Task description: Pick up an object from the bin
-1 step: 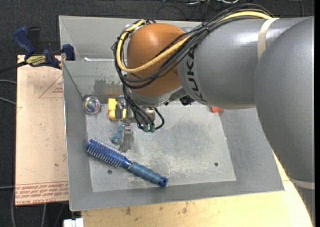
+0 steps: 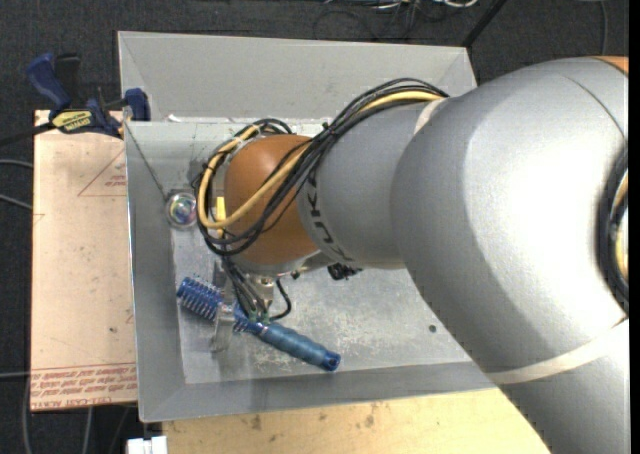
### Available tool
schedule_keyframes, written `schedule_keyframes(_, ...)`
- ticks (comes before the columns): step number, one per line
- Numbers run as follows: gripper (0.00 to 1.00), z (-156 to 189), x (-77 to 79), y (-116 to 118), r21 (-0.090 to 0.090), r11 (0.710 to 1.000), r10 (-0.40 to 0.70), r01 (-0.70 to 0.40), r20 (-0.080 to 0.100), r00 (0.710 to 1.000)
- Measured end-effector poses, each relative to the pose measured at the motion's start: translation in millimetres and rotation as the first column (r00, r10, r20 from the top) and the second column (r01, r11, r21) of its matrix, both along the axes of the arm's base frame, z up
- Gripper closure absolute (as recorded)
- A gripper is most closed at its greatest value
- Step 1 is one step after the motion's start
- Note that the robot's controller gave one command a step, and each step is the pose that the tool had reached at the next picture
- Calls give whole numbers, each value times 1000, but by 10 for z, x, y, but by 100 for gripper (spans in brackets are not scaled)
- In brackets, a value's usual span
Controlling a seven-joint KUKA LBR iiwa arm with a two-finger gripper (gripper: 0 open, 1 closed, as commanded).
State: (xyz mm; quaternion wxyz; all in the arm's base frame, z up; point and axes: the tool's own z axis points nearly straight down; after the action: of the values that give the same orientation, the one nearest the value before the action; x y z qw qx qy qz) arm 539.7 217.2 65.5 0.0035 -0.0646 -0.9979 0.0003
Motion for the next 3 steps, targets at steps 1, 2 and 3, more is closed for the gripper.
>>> schedule_keyframes(1,0,353,-179,118,2,997,-71,71,7,997)
schedule_keyframes(2,0,337,-251,67,0,962,-275,275,5,962)
schedule_keyframes(3,0,27,-399,137,-1,939,-345,345,3,939)
